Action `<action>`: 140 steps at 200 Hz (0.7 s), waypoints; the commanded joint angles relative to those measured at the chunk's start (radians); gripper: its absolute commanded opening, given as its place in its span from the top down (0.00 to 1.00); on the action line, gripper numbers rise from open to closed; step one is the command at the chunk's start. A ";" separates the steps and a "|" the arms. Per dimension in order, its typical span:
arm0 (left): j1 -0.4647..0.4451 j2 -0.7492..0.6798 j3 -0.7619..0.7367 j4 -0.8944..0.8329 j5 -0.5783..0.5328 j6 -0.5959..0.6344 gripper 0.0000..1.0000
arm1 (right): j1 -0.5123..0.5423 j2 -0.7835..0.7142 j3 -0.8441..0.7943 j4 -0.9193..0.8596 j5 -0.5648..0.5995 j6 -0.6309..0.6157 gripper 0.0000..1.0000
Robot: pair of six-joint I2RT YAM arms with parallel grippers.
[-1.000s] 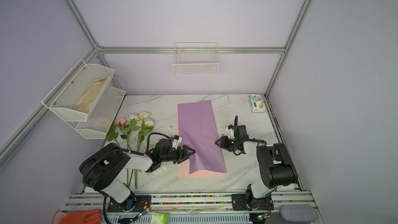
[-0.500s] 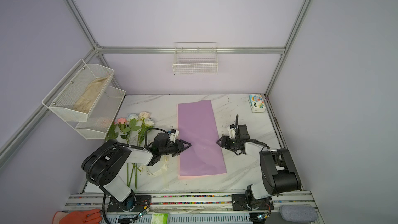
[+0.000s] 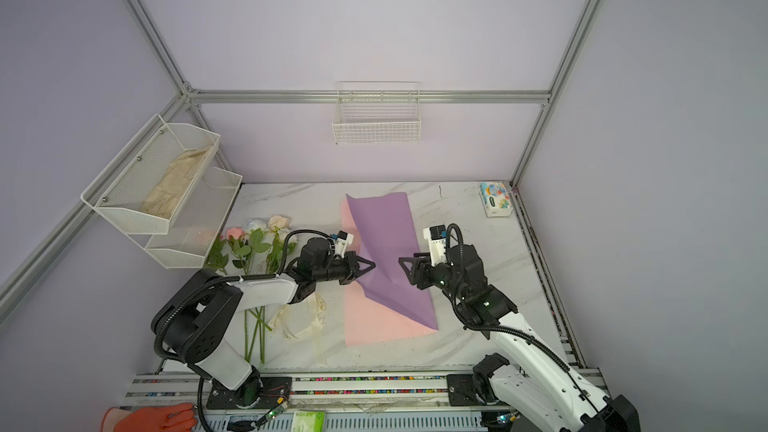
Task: Tie the bouquet of fake flowers
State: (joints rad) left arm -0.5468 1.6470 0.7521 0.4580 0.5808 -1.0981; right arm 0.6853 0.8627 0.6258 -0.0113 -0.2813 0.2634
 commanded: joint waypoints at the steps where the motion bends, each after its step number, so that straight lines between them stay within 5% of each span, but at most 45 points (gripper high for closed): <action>1: 0.003 -0.027 0.103 -0.057 0.021 0.040 0.95 | 0.208 0.022 -0.009 0.052 0.174 -0.148 0.41; 20: 0.004 -0.027 0.117 -0.075 0.016 0.041 0.95 | 0.378 0.052 -0.017 0.112 0.315 -0.241 0.37; 52: 0.003 -0.028 0.128 -0.091 0.013 0.046 0.95 | 0.500 0.102 -0.044 0.182 0.403 -0.383 0.29; 97: 0.004 -0.029 0.144 -0.100 0.021 0.047 0.95 | 0.560 0.239 -0.003 0.160 0.501 -0.444 0.24; 140: 0.004 -0.028 0.155 -0.100 0.030 0.045 0.95 | 0.625 0.323 0.028 0.133 0.794 -0.441 0.29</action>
State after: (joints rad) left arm -0.5457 1.6470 0.8135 0.3416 0.5869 -1.0779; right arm 1.2839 1.1713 0.6117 0.1230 0.3145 -0.1341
